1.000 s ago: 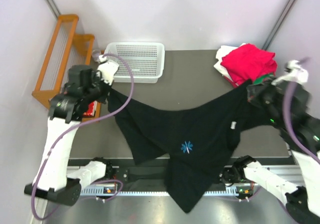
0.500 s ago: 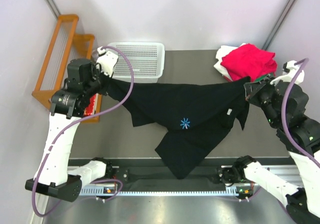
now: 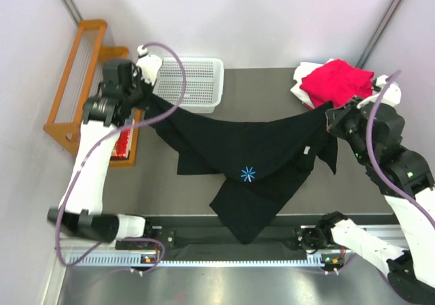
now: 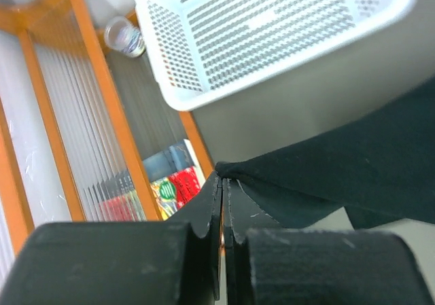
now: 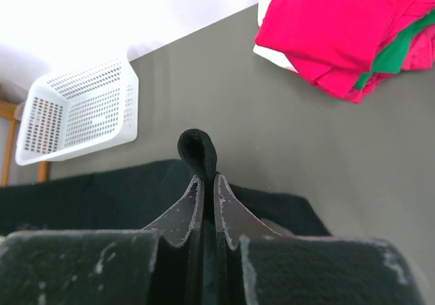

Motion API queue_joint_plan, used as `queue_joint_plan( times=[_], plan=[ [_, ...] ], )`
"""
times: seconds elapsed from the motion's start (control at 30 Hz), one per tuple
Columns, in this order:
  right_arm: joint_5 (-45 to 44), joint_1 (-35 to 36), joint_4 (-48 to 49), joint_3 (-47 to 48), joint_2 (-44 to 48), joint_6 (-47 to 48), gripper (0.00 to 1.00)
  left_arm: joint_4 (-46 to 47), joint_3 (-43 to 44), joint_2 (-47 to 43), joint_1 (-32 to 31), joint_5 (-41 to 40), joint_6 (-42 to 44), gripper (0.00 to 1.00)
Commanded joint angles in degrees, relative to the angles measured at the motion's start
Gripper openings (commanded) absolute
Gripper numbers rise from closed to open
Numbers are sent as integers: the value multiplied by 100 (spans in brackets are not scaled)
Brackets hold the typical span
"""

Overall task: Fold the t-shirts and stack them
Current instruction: Flatten the tshirt out

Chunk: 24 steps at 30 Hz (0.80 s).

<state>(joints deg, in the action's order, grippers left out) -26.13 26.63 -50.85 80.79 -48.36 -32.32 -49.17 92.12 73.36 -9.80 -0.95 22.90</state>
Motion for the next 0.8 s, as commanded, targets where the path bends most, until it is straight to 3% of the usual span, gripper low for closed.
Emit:
queue_joint_plan(
  times=[0.0, 0.1, 0.2, 0.53, 0.67, 0.7, 0.77],
  plan=[
    [-59, -26, 602, 244, -182, 103, 0, 462, 1146, 1003, 513, 251, -179, 0],
    [29, -79, 637, 261, -235, 111, 0, 198, 1964, 1426, 558, 288, -233, 0],
    [64, -132, 638, 121, -183, 120, 0, 48, 2223, 1392, 558, 271, -268, 0],
    [328, -378, 568, -310, 90, 155, 0, -250, 1020, -32, 558, 745, -505, 0],
    [363, -492, 436, -214, 90, 199, 0, -1469, 808, -261, 550, 1675, -225, 0],
    [372, -545, 383, -187, 81, 217, 0, -2352, 843, -218, 550, 2251, 98, 0],
    [398, -598, 348, -99, 64, 252, 0, -3226, 913, -43, 550, 2861, 538, 1]
  ],
)
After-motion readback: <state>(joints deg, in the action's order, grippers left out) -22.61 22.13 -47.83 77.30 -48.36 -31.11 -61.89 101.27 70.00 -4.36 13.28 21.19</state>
